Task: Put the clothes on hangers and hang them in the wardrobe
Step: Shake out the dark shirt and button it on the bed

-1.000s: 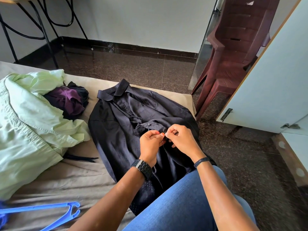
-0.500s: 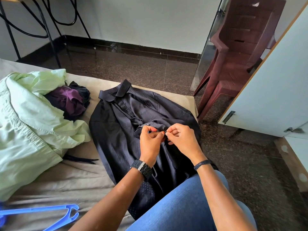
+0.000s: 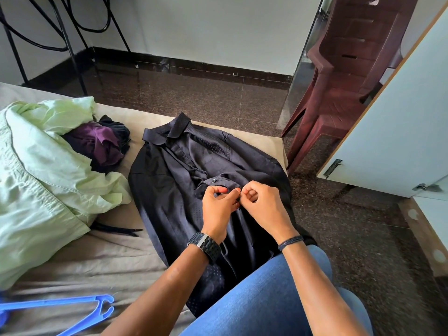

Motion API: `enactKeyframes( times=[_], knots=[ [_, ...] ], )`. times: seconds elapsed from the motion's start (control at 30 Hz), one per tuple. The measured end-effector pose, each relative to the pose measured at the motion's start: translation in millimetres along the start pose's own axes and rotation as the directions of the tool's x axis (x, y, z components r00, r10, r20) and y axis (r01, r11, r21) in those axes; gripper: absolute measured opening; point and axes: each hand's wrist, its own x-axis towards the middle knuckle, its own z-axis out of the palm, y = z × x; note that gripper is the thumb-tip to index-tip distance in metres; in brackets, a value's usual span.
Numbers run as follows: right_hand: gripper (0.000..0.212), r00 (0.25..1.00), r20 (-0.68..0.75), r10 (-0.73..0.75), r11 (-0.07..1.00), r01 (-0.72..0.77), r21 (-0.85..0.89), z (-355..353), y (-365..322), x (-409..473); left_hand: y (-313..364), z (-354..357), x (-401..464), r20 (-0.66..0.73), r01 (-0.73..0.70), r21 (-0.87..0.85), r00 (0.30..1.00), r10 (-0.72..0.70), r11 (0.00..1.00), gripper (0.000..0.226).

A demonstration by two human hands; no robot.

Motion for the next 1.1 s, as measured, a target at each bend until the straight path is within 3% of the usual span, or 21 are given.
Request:
enactKeyframes(
  times=[0.13, 0.23, 0.37, 0.57, 0.73, 0.93, 1.03, 1.1],
  knots=[
    [0.009, 0.999, -0.041, -0.001, 0.999, 0.003, 0.044, 6.9, 2.4, -5.0, 2.6, -2.3, 4.3, -0.003, 0.054, -0.037, 0.999, -0.054, 0.998, 0.027],
    [0.011, 0.995, -0.061, 0.085, 0.983, -0.074, 0.166, 9.6, 4.8, -4.9, 4.0, -2.6, 5.8, -0.005, 0.085, -0.064, 0.996, -0.086, 0.994, 0.028],
    [0.008, 0.979, 0.0, 0.205, 0.899, -0.188, 0.394, 7.0, 4.0, -2.2, 4.6, -3.2, 6.1, 0.01, 0.111, -0.098, 0.994, -0.11, 0.989, 0.03],
    [0.007, 0.964, 0.08, 0.253, 0.817, -0.257, 0.516, 5.9, 7.4, -1.5, 2.4, -2.9, 6.0, 0.021, 0.165, -0.147, 0.986, -0.164, 0.975, 0.033],
    [0.017, 0.984, -0.009, 0.18, 0.937, -0.168, 0.306, 2.8, 4.4, 2.3, -0.9, -3.0, 8.3, 0.027, 0.197, -0.156, 0.98, -0.195, 0.968, 0.038],
    [0.007, 0.982, -0.12, -0.148, 0.989, 0.148, -0.01, 12.5, 1.2, 3.1, -2.5, 0.4, 15.7, -0.024, 0.17, -0.176, 0.984, -0.177, 0.969, 0.04],
    [0.008, 0.979, -0.113, -0.17, 0.985, 0.168, -0.027, 17.6, 9.0, 3.1, -3.7, 1.0, 18.2, -0.08, 0.057, -0.038, 0.995, -0.06, 0.998, 0.038],
    [0.009, 0.989, -0.097, -0.108, 0.991, 0.115, 0.064, 17.2, 11.8, 1.1, -2.8, 0.1, 20.2, -0.09, -0.008, 0.043, 0.996, 0.012, 0.999, 0.037]
  ],
)
